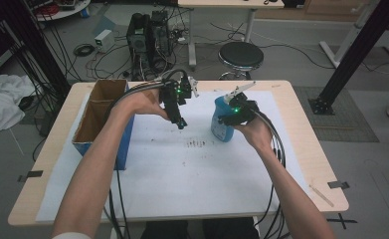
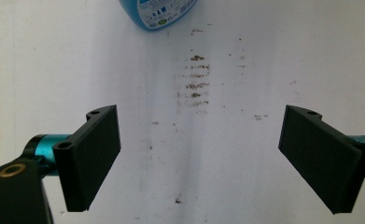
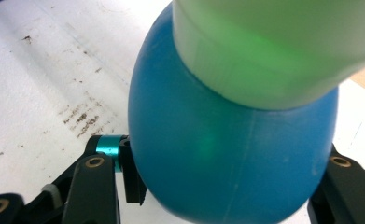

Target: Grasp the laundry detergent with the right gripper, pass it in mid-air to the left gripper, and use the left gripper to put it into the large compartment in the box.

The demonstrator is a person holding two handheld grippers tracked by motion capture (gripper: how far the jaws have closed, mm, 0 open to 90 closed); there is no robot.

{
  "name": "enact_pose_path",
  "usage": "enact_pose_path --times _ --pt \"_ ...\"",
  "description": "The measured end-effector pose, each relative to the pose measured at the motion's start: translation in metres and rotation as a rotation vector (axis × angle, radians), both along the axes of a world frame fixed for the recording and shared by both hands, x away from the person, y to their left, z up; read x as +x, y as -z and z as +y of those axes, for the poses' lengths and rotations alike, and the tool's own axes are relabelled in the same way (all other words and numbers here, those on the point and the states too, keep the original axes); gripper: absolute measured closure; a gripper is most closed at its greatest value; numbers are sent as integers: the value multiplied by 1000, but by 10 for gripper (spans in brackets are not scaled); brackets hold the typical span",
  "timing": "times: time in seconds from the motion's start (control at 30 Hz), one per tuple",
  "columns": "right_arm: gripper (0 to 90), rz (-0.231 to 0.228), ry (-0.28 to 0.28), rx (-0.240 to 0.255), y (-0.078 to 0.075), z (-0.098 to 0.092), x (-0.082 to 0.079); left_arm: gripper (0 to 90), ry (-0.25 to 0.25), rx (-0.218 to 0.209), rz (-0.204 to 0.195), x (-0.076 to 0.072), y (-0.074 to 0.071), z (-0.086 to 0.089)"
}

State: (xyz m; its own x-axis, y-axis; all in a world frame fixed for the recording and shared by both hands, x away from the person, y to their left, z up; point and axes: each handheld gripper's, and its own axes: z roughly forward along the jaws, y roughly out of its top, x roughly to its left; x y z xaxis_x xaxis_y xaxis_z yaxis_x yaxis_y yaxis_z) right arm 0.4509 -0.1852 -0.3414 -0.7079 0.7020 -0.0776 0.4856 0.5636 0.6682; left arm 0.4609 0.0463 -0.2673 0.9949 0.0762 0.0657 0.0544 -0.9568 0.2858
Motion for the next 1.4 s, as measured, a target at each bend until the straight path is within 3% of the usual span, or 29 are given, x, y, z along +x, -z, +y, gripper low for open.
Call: enact_pose_path --times 0.33,0.4,0.57,0.6,0.73,0.8,0.87,0.9,0.97,1.0,1.1,1.23,1.33,1.4 --pt "452 -18 -6 3 0 -2 -2 129 1 -14 -10 -1 -4 1" --pt "453 -22 -22 -1 0 -2 -1 129 0 -46 -16 -2 -8 2" --pt "455 -32 -69 -20 -2 -2 -4 129 -7 -81 -20 -5 -17 4" --pt "454 -34 -105 -29 -4 -1 -7 129 -2 -89 -18 -5 -19 5" --pt "456 -24 -161 -25 -9 -1 -12 129 16 -97 -30 -10 -27 2" --pt "458 -25 -228 -1 -14 -1 -17 130 24 -101 -33 -13 -32 0" --pt "460 -23 -249 8 -16 0 -19 130 30 -107 -31 -15 -36 -2" --pt "461 -26 -307 17 -21 0 -23 130 29 -107 -31 -17 -38 -3" --pt "461 -22 -332 19 -23 1 -26 130 35 -110 -27 -19 -41 -5" --pt "461 -29 -391 16 -27 3 -29 130 34 -116 -27 -20 -43 -6" --pt "461 -21 -427 24 -31 5 -34 130 39 -123 -6 -24 -47 -9" --pt "461 -15 -536 40 -36 9 -40 130 58 -121 21 -29 -50 -13" --pt "461 -6 -584 76 -38 12 -43 130 61 -122 36 -35 -51 -18" --pt "460 -7 -601 73 -38 12 -43 130 73 -112 37 -37 -51 -21"
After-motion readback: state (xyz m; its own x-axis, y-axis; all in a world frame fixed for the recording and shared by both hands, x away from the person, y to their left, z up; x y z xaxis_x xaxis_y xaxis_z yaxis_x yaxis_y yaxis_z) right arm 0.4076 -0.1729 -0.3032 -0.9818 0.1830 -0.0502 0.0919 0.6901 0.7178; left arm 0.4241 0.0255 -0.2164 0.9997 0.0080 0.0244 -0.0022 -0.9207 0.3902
